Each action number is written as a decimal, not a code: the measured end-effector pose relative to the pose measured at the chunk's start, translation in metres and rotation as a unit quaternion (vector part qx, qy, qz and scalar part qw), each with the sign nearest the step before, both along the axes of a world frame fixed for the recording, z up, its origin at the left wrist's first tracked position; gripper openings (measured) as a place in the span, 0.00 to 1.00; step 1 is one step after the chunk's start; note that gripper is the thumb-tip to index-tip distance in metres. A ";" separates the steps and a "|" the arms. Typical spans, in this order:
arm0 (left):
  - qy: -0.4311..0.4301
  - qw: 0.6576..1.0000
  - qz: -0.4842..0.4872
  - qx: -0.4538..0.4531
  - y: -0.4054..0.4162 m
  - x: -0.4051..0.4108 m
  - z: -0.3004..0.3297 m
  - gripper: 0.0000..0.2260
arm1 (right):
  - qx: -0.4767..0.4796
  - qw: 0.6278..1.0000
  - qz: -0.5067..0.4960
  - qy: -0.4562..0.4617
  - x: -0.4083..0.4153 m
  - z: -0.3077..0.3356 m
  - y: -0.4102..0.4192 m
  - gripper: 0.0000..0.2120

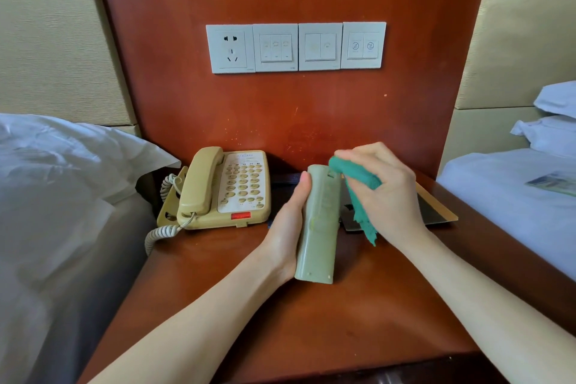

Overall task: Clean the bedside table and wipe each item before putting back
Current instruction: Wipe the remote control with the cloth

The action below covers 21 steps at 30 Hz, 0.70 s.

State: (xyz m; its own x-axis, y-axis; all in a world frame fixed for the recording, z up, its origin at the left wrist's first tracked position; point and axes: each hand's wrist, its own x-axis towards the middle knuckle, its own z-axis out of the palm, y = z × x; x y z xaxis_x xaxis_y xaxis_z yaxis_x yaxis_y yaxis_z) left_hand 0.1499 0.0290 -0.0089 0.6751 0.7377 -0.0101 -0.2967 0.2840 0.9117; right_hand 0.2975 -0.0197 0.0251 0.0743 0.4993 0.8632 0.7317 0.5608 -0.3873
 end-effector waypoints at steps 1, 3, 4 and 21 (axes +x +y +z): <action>0.004 1.000 -0.012 -0.003 -0.004 0.004 -0.001 0.27 | 0.004 1.000 -0.011 0.026 0.002 0.001 0.000 0.15; -0.011 1.000 -0.027 -0.010 -0.009 0.010 -0.001 0.26 | 0.011 0.999 -0.025 0.044 0.004 0.002 -0.001 0.13; -0.022 0.999 -0.027 -0.013 -0.009 0.012 -0.001 0.26 | 0.012 0.999 -0.026 0.039 0.003 0.002 -0.001 0.12; -0.117 0.980 0.146 -0.062 0.018 -0.028 0.017 0.30 | -0.128 0.956 0.181 -0.193 -0.034 -0.018 -0.011 0.16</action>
